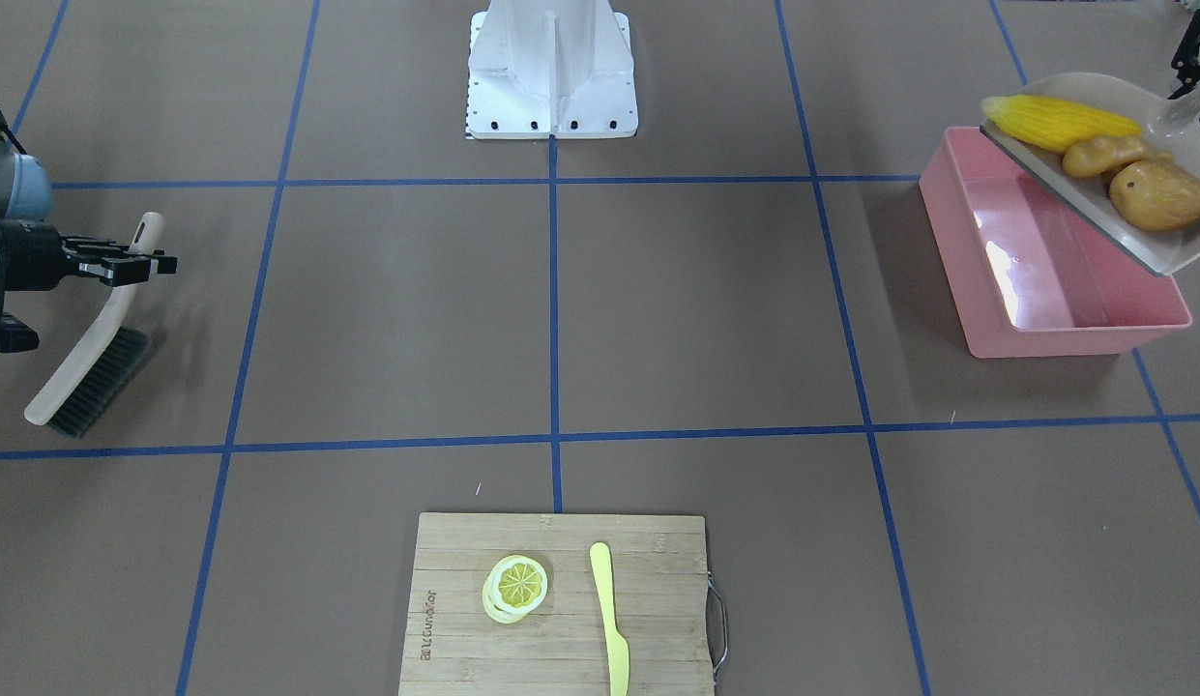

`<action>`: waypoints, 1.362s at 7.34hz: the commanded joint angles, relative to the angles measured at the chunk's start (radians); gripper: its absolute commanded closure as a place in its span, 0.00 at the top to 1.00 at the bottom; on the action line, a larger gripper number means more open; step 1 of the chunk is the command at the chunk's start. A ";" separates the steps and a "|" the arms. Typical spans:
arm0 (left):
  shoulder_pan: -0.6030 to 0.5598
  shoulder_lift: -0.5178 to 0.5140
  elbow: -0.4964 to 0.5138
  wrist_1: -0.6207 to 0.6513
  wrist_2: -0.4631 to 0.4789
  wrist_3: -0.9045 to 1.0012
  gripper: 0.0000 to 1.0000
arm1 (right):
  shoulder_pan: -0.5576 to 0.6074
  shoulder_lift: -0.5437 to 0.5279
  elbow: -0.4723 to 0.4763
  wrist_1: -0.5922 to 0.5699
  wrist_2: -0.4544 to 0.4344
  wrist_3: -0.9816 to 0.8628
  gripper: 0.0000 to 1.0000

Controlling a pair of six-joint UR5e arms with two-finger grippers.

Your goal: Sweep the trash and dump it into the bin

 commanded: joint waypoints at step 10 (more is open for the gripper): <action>-0.040 0.080 -0.079 0.325 0.365 0.249 0.00 | -0.040 0.007 0.001 -0.011 -0.031 0.000 1.00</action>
